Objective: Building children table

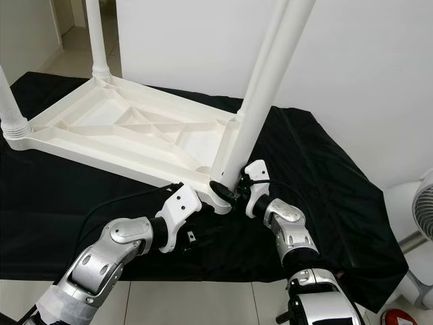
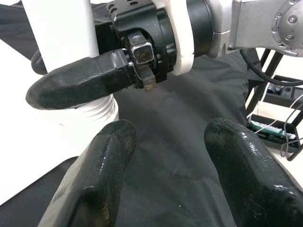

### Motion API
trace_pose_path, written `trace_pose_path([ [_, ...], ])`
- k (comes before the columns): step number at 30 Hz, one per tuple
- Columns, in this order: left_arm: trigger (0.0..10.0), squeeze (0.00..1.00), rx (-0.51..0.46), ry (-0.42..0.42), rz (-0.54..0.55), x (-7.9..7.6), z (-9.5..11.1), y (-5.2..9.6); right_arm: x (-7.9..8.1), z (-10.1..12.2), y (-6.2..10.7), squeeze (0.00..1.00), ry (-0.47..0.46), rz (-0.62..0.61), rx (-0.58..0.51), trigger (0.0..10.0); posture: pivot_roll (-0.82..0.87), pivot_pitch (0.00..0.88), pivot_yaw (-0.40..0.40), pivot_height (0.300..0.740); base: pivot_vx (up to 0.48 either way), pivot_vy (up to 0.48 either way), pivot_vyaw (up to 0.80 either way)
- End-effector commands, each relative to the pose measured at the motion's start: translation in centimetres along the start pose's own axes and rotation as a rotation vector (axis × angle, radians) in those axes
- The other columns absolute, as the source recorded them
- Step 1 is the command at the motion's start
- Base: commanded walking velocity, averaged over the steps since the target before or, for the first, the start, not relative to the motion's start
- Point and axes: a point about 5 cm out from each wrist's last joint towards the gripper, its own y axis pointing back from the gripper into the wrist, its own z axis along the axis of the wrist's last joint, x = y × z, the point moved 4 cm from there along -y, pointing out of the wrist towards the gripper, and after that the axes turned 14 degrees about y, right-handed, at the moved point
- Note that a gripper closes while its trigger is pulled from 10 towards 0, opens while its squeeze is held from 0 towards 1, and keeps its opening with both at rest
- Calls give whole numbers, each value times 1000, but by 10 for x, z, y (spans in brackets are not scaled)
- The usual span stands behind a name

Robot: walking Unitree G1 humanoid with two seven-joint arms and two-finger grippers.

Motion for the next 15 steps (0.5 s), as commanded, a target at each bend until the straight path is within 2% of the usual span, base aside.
trace_pose_path([
  [1,10000,0,-9,0,33,0,2,-3,0,-14,5,0,-21,-84,78,10000,24,0,-154,740,0,0,0],
  [2,10000,0,-9,0,33,0,2,-3,0,-14,5,0,-21,-84,78,10000,24,0,-154,740,0,0,0],
  [4,10000,0,-8,2,33,0,1,-3,-6,-14,5,0,-36,-179,104,10000,21,0,-153,740,0,0,0],
  [6,10000,0,-6,5,27,-1,1,-4,-2,-10,3,0,-48,-265,110,10000,17,0,-152,740,0,0,0],
  [12,10000,0,-5,7,24,-2,0,-4,-2,-9,3,0,-83,-383,141,10000,15,0,-152,740,0,0,0],
  [14,10000,0,-5,7,24,-2,0,-4,-2,-9,3,0,-83,-383,141,10000,15,0,-152,740,0,0,0],
  [15,10000,0,-4,7,21,-3,0,-4,-1,-10,4,0,-112,-447,167,10000,13,0,-154,740,0,0,0],
])
